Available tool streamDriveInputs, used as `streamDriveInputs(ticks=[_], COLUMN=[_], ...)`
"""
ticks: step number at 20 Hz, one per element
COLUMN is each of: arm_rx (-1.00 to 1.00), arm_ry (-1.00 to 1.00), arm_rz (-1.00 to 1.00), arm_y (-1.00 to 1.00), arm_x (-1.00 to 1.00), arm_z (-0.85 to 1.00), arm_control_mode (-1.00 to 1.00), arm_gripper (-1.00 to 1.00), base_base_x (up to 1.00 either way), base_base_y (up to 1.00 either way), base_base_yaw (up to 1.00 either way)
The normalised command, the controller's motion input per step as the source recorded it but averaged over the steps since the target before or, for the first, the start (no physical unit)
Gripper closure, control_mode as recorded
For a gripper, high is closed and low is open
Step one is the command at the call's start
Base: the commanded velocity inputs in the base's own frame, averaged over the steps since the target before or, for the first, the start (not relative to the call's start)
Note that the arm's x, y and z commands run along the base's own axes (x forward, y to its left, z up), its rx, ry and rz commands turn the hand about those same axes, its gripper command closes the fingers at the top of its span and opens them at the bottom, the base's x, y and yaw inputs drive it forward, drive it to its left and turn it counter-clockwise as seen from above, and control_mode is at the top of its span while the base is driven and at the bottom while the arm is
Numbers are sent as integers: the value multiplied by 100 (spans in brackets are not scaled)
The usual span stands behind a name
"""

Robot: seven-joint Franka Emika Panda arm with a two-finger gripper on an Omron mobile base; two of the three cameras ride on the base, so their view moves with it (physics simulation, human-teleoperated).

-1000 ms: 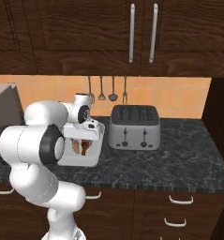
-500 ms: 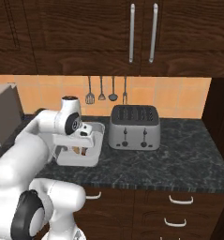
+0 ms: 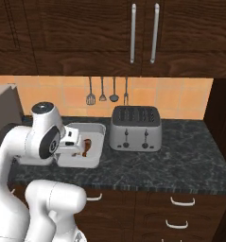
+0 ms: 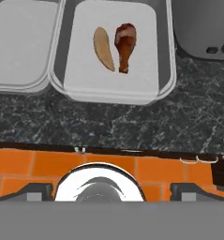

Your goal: Place one sweet potato and one chicken drumstick in each tupperware on the nearby counter, to pack two identical lunches.

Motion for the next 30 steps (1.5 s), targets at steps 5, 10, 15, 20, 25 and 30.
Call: streamDriveInputs(ticks=[5, 10, 15, 20, 25, 30], arm_rx=[1, 0, 0, 0, 0, 0], arm_ry=[-13, -2, 0, 0, 0, 0], arm_rz=[-2, 0, 0, 0, 0, 0], arm_y=[0, 0, 0, 0, 0, 0], arm_x=[-51, -7, -1, 0, 0, 0], arm_z=[58, 3, 0, 0, 0, 0], arm_control_mode=[-100, -100, 100, 100, 100, 100], arm_gripper=[-100, -100, -100, -100, -100, -100], base_base_x=[0, 0, -24, -78, -27, 14], base_base_y=[0, 0, -23, -96, -100, -100], base_base_yaw=[0, 0, -7, -31, -31, -35])
